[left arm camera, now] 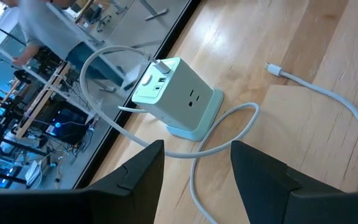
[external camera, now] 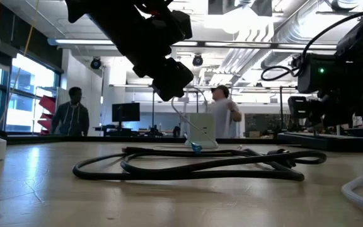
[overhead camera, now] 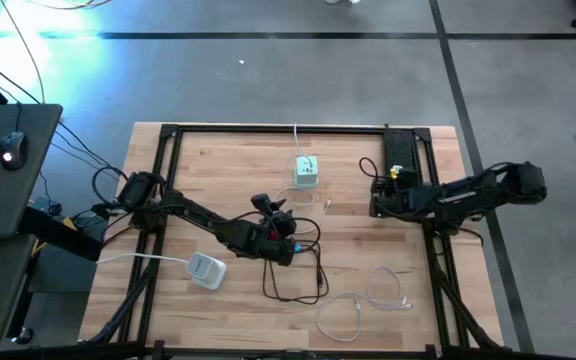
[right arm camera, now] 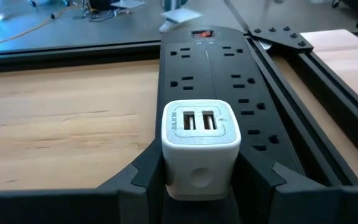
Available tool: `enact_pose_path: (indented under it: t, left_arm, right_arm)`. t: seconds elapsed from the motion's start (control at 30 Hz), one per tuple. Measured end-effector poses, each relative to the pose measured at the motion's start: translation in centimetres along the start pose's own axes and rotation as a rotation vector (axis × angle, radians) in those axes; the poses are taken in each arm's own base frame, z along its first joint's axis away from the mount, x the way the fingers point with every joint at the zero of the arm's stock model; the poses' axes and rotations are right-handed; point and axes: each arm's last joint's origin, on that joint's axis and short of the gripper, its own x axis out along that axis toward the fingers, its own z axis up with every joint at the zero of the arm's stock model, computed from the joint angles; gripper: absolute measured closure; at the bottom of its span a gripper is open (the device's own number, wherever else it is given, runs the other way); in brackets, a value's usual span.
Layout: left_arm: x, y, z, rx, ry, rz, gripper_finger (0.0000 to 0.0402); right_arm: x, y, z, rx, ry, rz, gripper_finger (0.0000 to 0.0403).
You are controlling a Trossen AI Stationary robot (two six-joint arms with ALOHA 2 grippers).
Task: Insert USB
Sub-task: Insert the white charger adapter into the black outlet extension
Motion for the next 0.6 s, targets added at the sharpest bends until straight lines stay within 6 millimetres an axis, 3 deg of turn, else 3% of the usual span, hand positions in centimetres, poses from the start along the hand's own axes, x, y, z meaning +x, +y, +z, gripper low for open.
enact_pose_path:
  t: [0.6]
  left_arm:
    - [0.0,0.0,0.0,0.000,0.000,-0.001,0.0239]
  right_arm:
    - [0.0,0.1,-2.0,-0.092,0.019,-0.005,0.0285]
